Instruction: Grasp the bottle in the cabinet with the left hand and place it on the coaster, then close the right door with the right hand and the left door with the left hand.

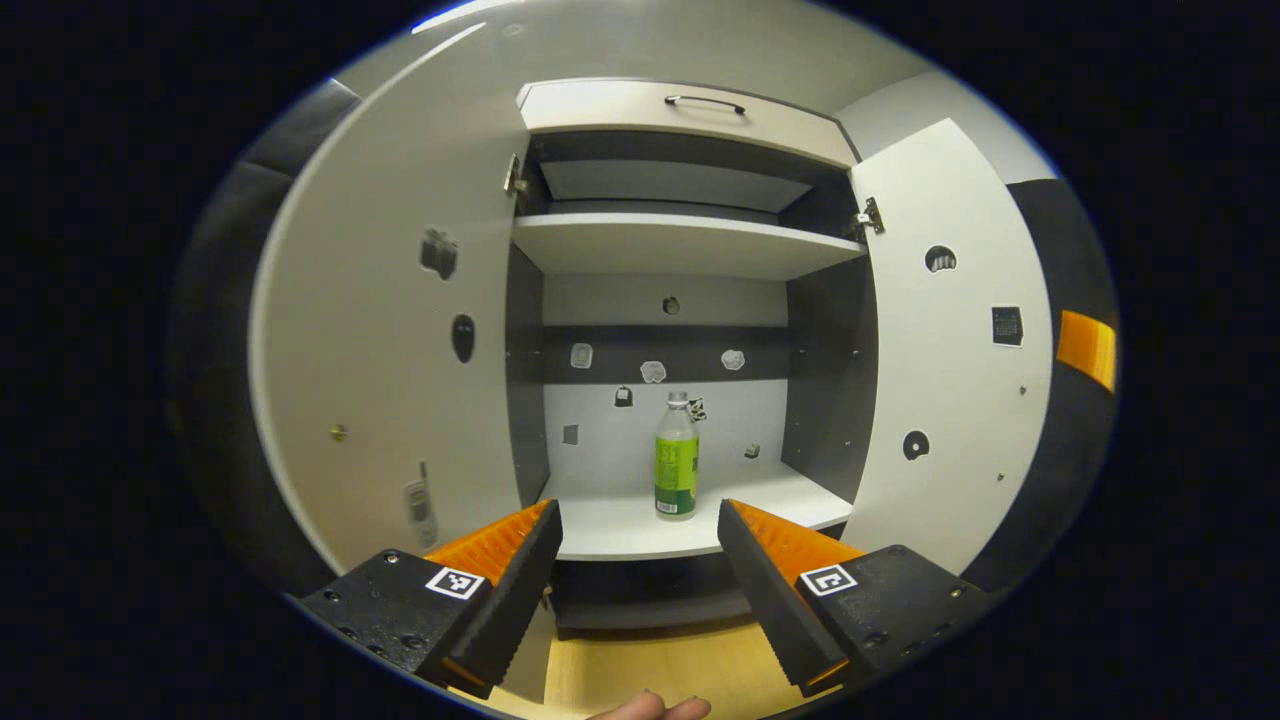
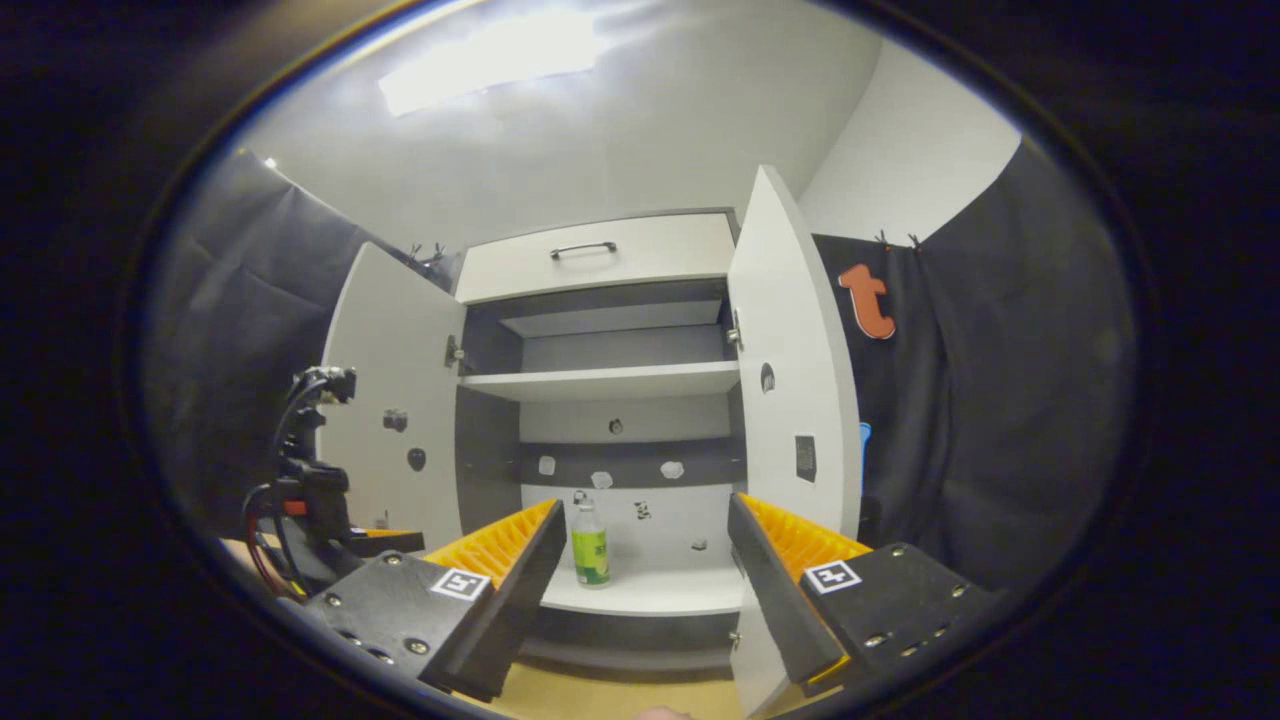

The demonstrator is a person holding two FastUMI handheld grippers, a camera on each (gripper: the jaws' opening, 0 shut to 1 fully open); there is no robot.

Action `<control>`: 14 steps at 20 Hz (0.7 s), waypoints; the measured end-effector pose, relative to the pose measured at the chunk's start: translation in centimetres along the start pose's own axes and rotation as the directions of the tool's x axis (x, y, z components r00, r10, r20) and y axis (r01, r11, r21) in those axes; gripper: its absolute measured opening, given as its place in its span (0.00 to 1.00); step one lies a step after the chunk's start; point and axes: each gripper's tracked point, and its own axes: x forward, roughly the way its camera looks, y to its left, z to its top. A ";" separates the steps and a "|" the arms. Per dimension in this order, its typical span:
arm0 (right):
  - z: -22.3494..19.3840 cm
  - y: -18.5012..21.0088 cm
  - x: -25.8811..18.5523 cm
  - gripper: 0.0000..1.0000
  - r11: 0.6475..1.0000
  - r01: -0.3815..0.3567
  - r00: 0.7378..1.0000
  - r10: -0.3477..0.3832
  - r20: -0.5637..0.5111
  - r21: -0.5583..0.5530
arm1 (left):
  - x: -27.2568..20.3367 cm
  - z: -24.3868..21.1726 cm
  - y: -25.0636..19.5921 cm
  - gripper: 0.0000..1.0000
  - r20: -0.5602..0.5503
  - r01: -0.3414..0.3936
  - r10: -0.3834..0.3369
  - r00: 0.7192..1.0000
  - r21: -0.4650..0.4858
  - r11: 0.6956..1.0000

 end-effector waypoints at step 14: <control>-5.2 -5.1 3.0 0.99 0.966 0.214 0.961 -0.236 -0.145 -0.147 | 24.1 -4.4 -3.0 0.99 -0.006 0.031 -0.031 1.000 0.027 0.999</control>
